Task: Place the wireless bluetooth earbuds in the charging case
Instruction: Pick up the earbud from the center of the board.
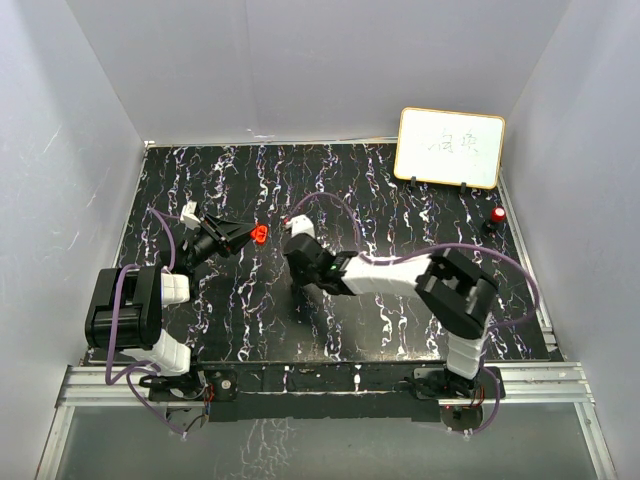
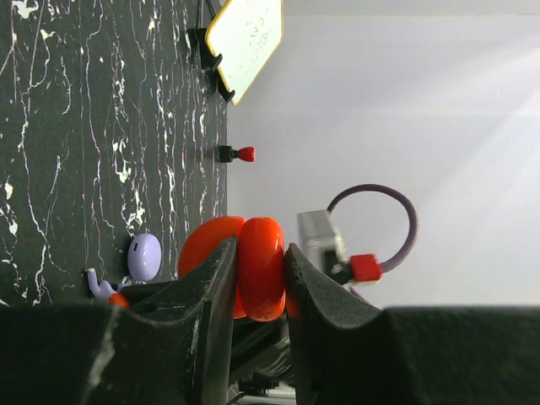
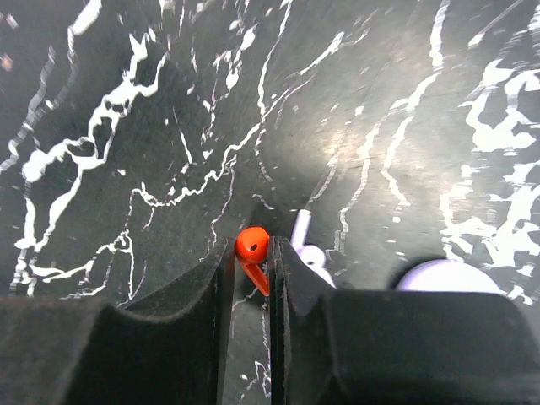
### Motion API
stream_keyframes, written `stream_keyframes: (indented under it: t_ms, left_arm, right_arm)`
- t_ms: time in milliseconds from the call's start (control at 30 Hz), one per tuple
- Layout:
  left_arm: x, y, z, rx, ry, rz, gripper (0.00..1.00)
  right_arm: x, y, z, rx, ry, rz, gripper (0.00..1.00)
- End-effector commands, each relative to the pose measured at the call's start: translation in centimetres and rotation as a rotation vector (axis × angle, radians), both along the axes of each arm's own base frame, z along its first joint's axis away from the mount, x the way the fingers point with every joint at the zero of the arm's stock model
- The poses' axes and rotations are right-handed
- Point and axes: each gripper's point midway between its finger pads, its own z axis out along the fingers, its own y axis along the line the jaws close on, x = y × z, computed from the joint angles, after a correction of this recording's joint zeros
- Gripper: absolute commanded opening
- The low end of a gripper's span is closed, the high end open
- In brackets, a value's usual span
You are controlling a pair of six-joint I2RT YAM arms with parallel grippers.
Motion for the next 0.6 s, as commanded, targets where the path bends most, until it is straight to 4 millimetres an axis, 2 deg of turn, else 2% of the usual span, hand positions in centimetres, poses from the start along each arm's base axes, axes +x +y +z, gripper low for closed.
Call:
stream_keyframes:
  t_ms: [0, 167, 367, 533, 567]
  left_arm:
    - [-0.4, 0.1, 0.9, -0.006, -0.042, -0.009, 0.0]
    - [-0.3, 0.3, 1.7, -0.032, -0.06, 0.018, 0.0]
    - [0.0, 0.8, 3.1, -0.066, -0.094, 0.073, 0.0]
    - [0.5, 0.4, 4.4, -0.082, -0.108, 0.106, 0.0]
    - [0.7, 0.3, 4.7, -0.085, -0.115, 0.111, 0.0]
  right_arm:
    - [2.7, 0.3, 8.8, 0.323, -0.149, -0.073, 0.11]
    - [3.6, -1.7, 12.6, 0.537, -0.184, -0.097, 0.09]
    - [3.6, -4.0, 17.5, 0.765, -0.302, -0.108, 0.08]
    - [2.9, -5.4, 19.5, 0.925, -0.359, -0.111, 0.07]
    - [2.7, -5.8, 19.4, 0.947, -0.365, -0.115, 0.07]
